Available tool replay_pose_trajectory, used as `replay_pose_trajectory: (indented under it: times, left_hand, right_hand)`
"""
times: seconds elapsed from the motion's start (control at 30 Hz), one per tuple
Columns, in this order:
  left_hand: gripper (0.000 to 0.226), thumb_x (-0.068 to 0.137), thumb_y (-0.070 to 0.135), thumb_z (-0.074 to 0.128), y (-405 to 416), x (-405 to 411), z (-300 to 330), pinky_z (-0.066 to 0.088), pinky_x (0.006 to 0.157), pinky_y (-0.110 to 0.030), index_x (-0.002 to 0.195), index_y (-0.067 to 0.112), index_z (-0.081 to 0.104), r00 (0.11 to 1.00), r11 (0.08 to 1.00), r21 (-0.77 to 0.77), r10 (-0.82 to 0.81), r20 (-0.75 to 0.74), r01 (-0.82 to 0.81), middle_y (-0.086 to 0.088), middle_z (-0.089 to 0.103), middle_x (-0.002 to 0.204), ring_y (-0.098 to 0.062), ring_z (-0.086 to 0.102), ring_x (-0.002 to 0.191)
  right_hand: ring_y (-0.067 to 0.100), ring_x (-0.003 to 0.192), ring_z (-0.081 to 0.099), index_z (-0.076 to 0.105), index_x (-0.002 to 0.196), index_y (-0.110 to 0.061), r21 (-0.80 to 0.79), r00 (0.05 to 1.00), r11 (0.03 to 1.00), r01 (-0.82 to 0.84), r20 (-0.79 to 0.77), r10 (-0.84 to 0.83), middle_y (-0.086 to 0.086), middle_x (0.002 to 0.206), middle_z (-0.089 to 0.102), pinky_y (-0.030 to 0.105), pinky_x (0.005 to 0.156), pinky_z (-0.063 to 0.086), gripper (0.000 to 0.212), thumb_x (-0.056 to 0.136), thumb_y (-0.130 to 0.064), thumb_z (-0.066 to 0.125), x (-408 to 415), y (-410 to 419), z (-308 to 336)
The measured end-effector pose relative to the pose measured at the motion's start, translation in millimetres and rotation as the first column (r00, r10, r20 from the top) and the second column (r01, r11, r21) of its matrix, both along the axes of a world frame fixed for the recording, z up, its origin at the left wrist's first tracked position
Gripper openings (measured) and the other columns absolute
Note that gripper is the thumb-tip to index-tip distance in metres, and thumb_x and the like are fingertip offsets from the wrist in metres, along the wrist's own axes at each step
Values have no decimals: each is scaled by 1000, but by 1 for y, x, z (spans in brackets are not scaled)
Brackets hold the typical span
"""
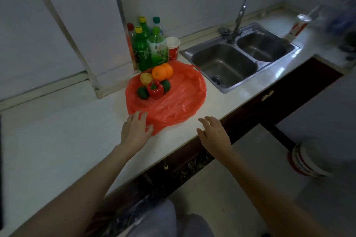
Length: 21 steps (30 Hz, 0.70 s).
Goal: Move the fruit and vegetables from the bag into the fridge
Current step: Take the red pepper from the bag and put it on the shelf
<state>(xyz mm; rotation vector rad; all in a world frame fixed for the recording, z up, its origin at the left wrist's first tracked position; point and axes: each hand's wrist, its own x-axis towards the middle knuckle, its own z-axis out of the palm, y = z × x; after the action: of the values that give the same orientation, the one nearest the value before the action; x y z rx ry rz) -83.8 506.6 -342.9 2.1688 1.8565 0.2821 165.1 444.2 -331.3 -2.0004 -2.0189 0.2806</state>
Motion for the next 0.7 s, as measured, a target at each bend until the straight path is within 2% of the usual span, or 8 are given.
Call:
replay_pose_trajectory:
  times: [0.3, 0.43, 0.7]
  left_hand:
    - [67, 88, 43, 54, 98, 19, -15, 37, 104, -45, 143, 13, 30, 988, 988, -52, 150, 32, -149, -11, 32, 147, -33, 36, 130]
    - [71, 84, 42, 61, 143, 30, -21, 38, 103, -46, 141, 13, 32, 987, 989, -49, 141, 76, -137, -13, 36, 143, -35, 38, 126]
    - [86, 78, 43, 69, 186, 46, -45, 39, 101, -45, 145, 13, 24, 991, 985, -125, 126, 38, -120, -12, 30, 146, -34, 37, 128]
  right_hand:
    - [29, 123, 48, 53, 128, -6, -23, 997, 997, -75, -14, 74, 13, 129, 57, 41, 103, 43, 39, 93, -25, 55, 22, 85, -18]
    - [32, 121, 51, 55, 124, -5, -28, 996, 996, -86, 3, 86, 14, 126, 58, 42, 99, 45, 38, 90, -21, 59, 32, 124, -20]
    - [34, 115, 53, 56, 120, -2, -45, 985, 985, -169, -50, 167, 15, 120, 59, 44, 94, 49, 34, 88, -15, 57, 35, 173, -32]
